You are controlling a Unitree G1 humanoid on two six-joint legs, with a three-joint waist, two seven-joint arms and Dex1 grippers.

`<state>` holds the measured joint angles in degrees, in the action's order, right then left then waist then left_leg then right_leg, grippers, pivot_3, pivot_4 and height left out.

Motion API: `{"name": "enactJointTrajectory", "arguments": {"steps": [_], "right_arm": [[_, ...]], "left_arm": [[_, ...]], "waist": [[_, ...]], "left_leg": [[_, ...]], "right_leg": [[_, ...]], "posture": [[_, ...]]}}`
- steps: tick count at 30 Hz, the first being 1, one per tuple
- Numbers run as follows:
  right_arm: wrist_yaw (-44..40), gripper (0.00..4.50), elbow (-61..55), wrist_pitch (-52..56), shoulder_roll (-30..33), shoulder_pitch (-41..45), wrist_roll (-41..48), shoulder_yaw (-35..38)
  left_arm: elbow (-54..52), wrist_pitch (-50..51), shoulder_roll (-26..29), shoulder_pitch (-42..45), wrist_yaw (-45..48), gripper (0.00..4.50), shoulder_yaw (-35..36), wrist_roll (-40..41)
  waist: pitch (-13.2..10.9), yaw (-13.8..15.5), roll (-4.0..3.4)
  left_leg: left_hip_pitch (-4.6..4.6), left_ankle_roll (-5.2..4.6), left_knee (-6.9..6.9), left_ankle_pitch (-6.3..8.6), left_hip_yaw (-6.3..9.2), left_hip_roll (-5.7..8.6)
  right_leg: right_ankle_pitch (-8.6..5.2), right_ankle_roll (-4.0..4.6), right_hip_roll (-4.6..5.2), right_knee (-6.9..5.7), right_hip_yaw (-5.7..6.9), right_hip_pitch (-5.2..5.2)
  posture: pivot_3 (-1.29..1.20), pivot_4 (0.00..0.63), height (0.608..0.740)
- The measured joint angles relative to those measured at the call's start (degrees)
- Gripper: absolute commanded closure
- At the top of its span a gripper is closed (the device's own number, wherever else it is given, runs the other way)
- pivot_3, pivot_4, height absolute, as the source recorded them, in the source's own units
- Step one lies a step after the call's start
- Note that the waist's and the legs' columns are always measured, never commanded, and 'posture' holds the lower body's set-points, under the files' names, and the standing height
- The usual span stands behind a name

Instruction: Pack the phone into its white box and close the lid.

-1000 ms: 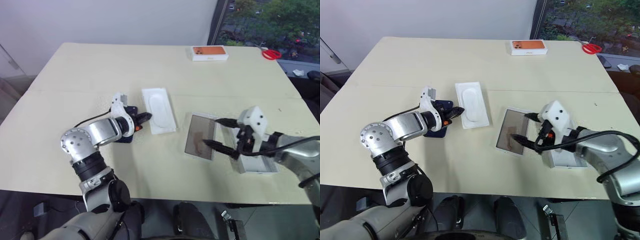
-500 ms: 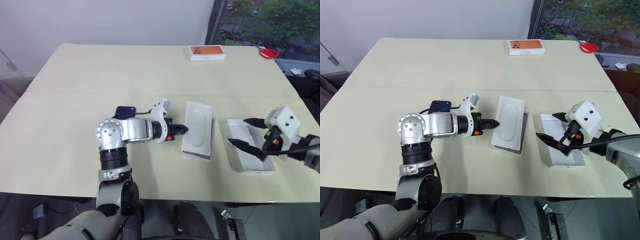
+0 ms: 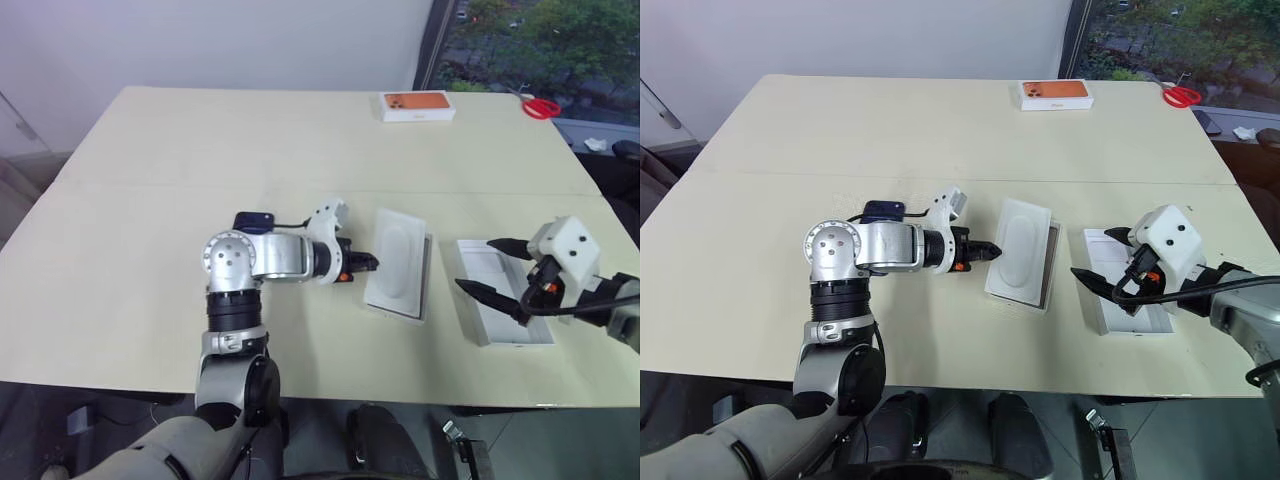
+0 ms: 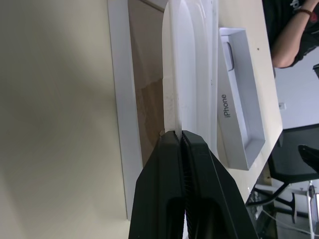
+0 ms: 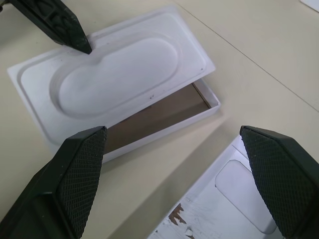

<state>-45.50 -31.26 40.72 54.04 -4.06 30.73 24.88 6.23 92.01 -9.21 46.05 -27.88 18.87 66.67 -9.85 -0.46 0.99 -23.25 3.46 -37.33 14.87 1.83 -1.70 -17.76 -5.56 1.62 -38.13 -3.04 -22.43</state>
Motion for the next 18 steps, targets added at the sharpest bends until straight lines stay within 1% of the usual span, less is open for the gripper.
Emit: {"name": "enactJointTrajectory", "arguments": {"steps": [2, 5, 7, 8, 11, 12, 18], "right_arm": [[0.1, 0.00, 0.0, 0.0, 0.0, 0.0, 0.0, 0.0], [0.2, 0.00, 0.0, 0.0, -0.1, 0.0, 0.0, 0.0], [0.3, 0.00, -0.1, 0.0, -0.3, 0.2, 0.2, -0.3], [0.4, 0.00, -0.1, 0.0, -0.6, 0.2, 0.3, -0.5], [0.6, 0.00, -0.3, 0.0, -0.9, 0.3, 0.6, -1.5], [0.7, 0.00, -0.4, 0.0, -0.9, 0.4, 0.6, -1.6], [1.1, 0.00, -0.6, 0.0, -1.1, 1.8, 0.9, -3.1]], "left_arm": [[0.0, 0.0, 0.0, 0.0, -0.1, 4.45, 0.0, -0.2], [0.1, 0.0, -0.1, 0.0, -0.1, 3.51, 0.0, -0.6], [0.4, 0.0, -0.1, 0.0, 0.0, 2.59, 0.0, -1.2], [0.4, 0.0, -0.1, 0.0, 0.1, 2.00, 0.0, -1.2], [0.4, 0.0, -0.1, 0.0, 0.6, 0.46, 0.0, -1.4], [0.4, 0.0, -0.1, 0.0, 0.8, 0.02, 0.0, -1.5], [0.3, 0.0, 0.0, 0.0, 2.7, 0.02, 0.4, -1.1]], "waist": [[0.0, 0.0, 0.00], [0.0, 0.0, 0.00], [0.0, 0.0, 0.00], [0.0, 0.0, 0.00], [0.0, 0.0, 0.00], [0.0, 0.0, 0.00], [0.0, -0.1, 0.00]], "left_leg": [[0.00, 0.00, 0.00, 0.00, 0.00, 0.00], [0.00, 0.00, 0.00, 0.00, 0.01, 0.00], [0.00, 0.00, 0.00, 0.00, 0.00, 0.00], [0.00, 0.00, 0.00, 0.00, 0.01, 0.00], [0.00, 0.01, 0.00, 0.00, 0.00, 0.00], [0.00, 0.01, 0.00, 0.00, 0.00, 0.00], [0.00, 0.01, 0.01, -0.01, 0.01, 0.00]], "right_leg": [[0.00, 0.00, 0.00, 0.00, 0.00, 0.00], [0.00, 0.00, 0.00, 0.00, 0.00, 0.00], [0.00, 0.00, 0.00, 0.00, 0.00, 0.00], [0.00, 0.00, 0.00, 0.00, 0.00, 0.00], [0.00, 0.00, 0.00, 0.00, 0.00, 0.00], [0.00, 0.00, 0.00, 0.00, 0.00, 0.00], [0.00, 0.00, 0.00, 0.00, 0.00, -0.01]], "posture": [[0.00, 0.150, 0.740], [0.00, 0.150, 0.740], [0.00, 0.150, 0.740], [0.00, 0.150, 0.740], [0.00, 0.150, 0.740], [0.00, 0.150, 0.740], [0.00, 0.150, 0.740]]}}
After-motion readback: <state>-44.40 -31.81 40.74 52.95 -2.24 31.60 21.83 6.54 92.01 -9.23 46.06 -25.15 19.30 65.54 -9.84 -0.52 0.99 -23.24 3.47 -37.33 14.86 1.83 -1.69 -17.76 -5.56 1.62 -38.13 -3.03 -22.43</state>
